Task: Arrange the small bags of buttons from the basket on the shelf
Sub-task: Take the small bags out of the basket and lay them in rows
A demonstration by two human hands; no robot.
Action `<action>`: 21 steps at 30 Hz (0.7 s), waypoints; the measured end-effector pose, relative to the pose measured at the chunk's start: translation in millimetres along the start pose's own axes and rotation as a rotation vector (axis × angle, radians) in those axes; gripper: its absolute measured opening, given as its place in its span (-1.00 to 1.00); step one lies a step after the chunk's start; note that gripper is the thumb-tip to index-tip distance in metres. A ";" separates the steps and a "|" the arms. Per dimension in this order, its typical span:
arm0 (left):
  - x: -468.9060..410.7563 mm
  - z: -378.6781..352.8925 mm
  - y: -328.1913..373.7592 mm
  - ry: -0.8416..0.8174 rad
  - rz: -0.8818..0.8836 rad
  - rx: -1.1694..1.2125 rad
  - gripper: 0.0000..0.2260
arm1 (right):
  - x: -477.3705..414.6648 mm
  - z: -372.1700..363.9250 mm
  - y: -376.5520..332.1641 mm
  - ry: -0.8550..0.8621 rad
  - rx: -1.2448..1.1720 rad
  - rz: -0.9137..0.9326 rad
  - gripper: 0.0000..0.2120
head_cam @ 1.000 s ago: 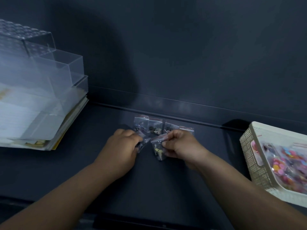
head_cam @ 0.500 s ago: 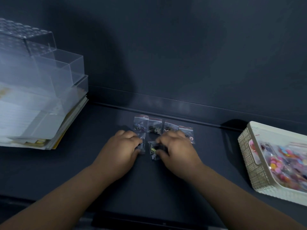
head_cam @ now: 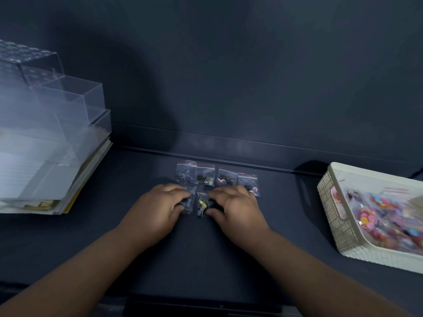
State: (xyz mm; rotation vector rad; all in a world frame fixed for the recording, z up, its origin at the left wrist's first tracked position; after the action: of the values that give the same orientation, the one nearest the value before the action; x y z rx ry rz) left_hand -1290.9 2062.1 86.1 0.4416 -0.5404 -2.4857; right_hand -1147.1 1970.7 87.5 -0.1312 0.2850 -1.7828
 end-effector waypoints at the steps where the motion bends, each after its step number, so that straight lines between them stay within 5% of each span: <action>1: -1.0 1.8 0.5 0.009 0.004 0.012 -0.69 | 0.6 1.4 1.8 0.001 -0.007 -0.005 -0.59; 5: -10.3 8.7 0.0 0.017 0.055 0.049 -0.68 | 3.2 4.8 10.3 -0.014 -0.035 -0.020 -0.60; 11: -11.9 2.0 0.0 -0.215 0.025 -0.067 -0.59 | 8.6 -0.3 10.9 -0.080 -0.041 0.053 -0.64; 17: -1.9 10.7 1.8 -0.115 0.055 -0.098 -0.54 | 10.1 0.1 4.0 -0.026 -0.073 0.081 -0.64; 21: 9.0 5.4 3.0 -0.224 0.043 -0.026 -0.47 | 10.8 -1.6 -1.4 -0.060 -0.073 0.133 -0.59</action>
State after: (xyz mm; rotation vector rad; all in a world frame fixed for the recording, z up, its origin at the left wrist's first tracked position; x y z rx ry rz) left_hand -1299.0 2056.1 90.4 0.1397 -0.5974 -2.5125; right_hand -1151.4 1960.8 85.6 -0.2129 0.3091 -1.6344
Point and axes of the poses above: each hand's wrist, its own x-axis away from the middle knuckle, its own z-axis out of the back of the hand, y = z × x, the point moved 5 cm from there along -x, towards the middle knuckle, and after that the axes turned 3 degrees about x, right-handed, at the moved point
